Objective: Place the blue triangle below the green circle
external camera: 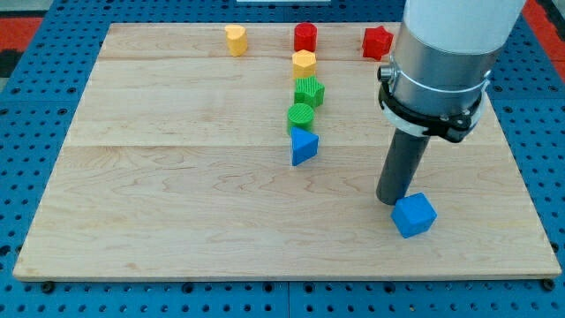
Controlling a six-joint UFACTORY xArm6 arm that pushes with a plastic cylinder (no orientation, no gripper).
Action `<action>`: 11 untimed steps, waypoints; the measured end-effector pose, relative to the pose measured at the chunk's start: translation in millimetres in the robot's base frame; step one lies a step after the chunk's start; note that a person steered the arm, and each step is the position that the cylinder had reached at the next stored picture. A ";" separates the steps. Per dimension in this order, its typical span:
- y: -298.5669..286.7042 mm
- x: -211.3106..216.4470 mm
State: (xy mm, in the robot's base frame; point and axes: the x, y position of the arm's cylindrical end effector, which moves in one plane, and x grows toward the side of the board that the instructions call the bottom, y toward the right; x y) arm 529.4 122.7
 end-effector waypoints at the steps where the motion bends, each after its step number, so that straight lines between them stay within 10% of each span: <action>1: 6.4 16.7; 3: 52.7 17.7; 6: -106.9 -33.4; 11: -135.0 -125.5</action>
